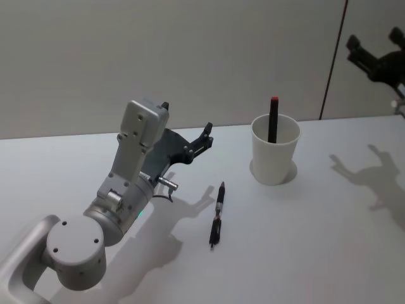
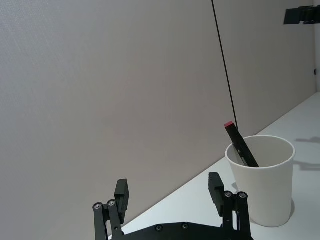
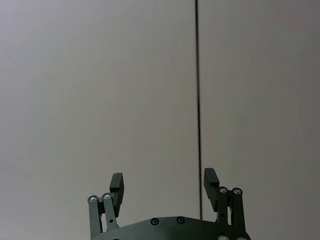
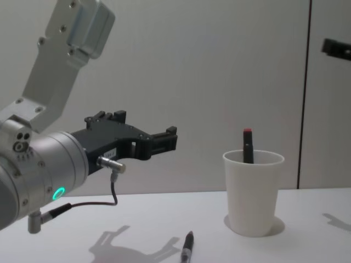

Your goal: Place the pen into the pen holder.

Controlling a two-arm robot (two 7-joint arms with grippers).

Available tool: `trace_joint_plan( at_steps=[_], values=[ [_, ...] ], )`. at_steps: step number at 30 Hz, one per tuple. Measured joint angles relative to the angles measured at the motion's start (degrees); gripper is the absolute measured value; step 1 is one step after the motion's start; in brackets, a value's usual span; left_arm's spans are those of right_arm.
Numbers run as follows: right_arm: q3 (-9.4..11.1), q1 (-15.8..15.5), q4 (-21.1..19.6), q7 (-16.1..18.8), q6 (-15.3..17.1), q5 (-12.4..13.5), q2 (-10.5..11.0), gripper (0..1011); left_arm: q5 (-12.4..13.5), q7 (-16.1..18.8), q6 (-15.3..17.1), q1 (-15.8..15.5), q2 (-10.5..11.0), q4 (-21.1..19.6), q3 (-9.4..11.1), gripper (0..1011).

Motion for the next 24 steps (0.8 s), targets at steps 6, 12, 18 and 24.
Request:
trace_joint_plan(
  at_steps=[6, 12, 18, 24],
  values=[
    [1.5, -2.0, -2.8, -0.9, 1.4, 1.1, 1.9, 1001, 0.0, 0.0, 0.0, 0.0, 0.0, 0.0, 0.0, 1000],
    [2.4, -3.3, -4.6, -1.5, 2.3, 1.7, 3.1, 1001, 0.0, 0.0, 0.0, 0.0, 0.0, 0.0, 0.0, 1000],
    [3.0, -4.1, -5.6, -1.8, 2.9, 2.1, 3.9, 1001, 0.0, 0.0, 0.0, 0.0, 0.0, 0.0, 0.0, 1000],
    [3.3, -4.5, -6.2, -2.0, 3.2, 2.4, 4.3, 1002, 0.0, 0.0, 0.0, 0.0, 0.0, 0.0, 0.0, 1000]
  ],
)
